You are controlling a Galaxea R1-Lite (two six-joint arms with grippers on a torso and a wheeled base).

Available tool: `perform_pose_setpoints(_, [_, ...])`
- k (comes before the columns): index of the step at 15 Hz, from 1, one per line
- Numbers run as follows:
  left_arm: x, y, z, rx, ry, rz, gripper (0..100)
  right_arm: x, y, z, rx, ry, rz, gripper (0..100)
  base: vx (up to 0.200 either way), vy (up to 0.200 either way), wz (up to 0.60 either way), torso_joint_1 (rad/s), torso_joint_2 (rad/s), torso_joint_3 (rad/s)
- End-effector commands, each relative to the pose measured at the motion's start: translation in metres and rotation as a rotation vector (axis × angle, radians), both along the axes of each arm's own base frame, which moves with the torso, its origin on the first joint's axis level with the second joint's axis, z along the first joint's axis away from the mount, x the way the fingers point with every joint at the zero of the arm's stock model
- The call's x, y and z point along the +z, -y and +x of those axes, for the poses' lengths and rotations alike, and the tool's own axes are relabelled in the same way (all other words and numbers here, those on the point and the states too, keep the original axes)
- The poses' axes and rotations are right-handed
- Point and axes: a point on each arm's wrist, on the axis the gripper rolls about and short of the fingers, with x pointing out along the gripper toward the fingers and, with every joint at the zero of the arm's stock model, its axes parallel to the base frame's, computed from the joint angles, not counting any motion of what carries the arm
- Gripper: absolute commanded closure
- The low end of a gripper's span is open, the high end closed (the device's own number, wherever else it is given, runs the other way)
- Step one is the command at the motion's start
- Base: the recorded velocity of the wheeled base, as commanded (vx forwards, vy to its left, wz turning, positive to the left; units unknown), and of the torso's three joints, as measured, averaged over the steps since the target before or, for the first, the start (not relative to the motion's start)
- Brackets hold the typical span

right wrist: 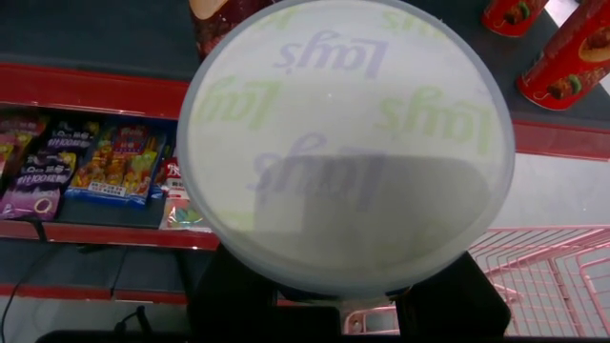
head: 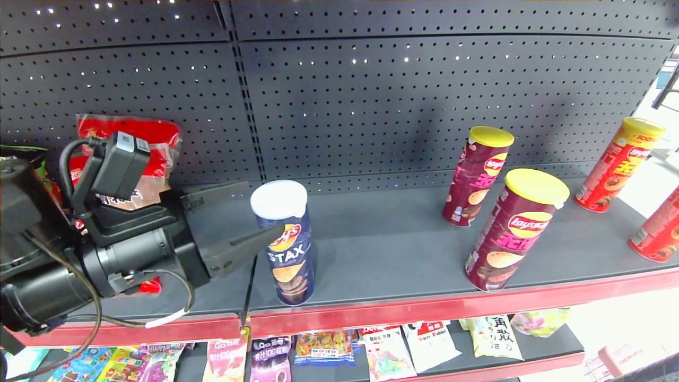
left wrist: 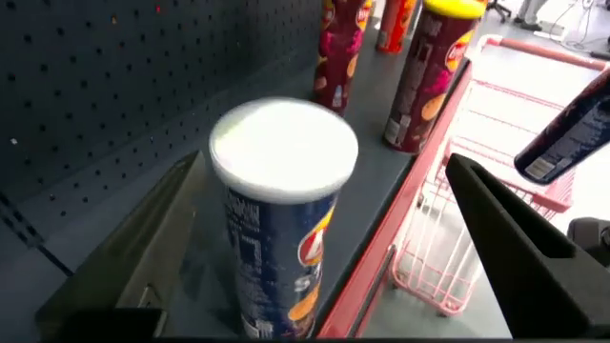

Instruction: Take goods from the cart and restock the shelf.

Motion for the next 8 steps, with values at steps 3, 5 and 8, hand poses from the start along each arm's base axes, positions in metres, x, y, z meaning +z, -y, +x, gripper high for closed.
perform_pose_setpoints(3, [0.03, -0.004, 0.01, 0.07, 0.087, -0.053, 0, 0.003, 0.0, 0.002, 0.0, -0.009, -0.002, 100, 0.0, 0.0, 0.0, 0.0, 0.0, 0.0])
perform_pose_setpoints(5, [0.036, -0.014, 0.012, 0.216, 0.067, -0.05, 0, 0.005, -0.001, 0.003, 0.005, -0.015, -0.003, 100, 0.0, 0.0, 0.0, 0.0, 0.0, 0.0])
perform_pose_setpoints(8, [0.041, -0.026, -0.016, 0.355, 0.0, -0.019, 0, 0.014, -0.001, 0.008, -0.028, -0.026, -0.026, 100, 0.0, 0.0, 0.0, 0.0, 0.0, 0.0])
